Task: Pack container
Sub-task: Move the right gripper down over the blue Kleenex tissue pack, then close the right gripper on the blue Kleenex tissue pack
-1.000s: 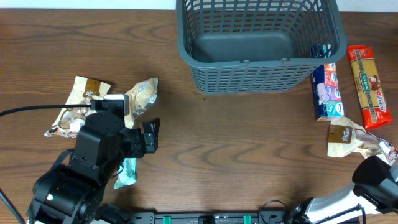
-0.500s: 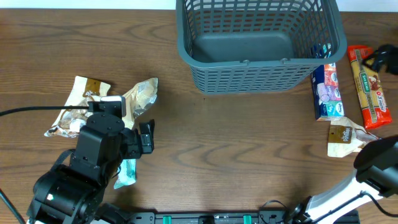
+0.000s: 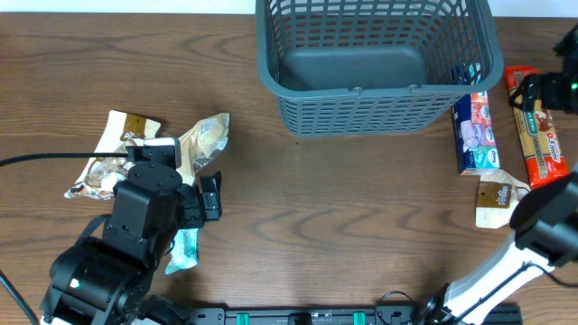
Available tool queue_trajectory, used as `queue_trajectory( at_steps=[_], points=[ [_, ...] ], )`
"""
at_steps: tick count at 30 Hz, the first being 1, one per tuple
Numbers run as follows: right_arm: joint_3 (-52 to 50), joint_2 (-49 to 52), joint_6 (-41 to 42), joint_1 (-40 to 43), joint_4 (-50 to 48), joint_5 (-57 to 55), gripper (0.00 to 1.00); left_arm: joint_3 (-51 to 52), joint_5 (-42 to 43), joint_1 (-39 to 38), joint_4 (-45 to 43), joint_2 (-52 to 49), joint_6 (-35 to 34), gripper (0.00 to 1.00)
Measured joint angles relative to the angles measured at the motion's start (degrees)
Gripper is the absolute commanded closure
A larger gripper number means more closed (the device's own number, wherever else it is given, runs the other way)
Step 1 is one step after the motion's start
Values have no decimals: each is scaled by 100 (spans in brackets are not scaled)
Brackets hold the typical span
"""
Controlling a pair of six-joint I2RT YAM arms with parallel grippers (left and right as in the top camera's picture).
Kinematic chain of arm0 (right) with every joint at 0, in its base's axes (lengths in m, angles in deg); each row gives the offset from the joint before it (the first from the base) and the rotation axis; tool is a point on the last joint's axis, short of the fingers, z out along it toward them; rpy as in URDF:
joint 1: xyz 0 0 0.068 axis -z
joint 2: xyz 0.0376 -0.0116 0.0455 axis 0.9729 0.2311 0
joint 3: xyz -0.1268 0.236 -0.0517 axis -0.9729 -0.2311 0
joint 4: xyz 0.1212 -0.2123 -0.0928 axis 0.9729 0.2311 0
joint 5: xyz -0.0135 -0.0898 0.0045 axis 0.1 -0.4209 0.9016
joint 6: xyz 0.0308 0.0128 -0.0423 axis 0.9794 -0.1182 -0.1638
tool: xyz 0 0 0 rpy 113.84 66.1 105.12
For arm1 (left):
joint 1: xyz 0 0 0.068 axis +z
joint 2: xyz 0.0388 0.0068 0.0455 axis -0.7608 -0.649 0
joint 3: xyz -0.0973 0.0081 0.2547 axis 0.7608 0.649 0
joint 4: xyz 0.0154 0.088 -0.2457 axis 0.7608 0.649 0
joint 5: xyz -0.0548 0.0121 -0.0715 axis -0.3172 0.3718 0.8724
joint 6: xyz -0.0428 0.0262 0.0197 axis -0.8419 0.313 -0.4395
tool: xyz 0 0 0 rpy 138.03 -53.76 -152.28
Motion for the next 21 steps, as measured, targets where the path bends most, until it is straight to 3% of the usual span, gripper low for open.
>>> queue_trajectory(
  at_steps=[8, 21],
  points=[
    [-26, 909, -83, -398, -42, -81, 1, 0, -2, 0, 0, 0, 0, 1],
    [-26, 1268, -87, -1110, -175, -514, 1, 0, -17, 0, 0, 0, 0, 1]
  ],
)
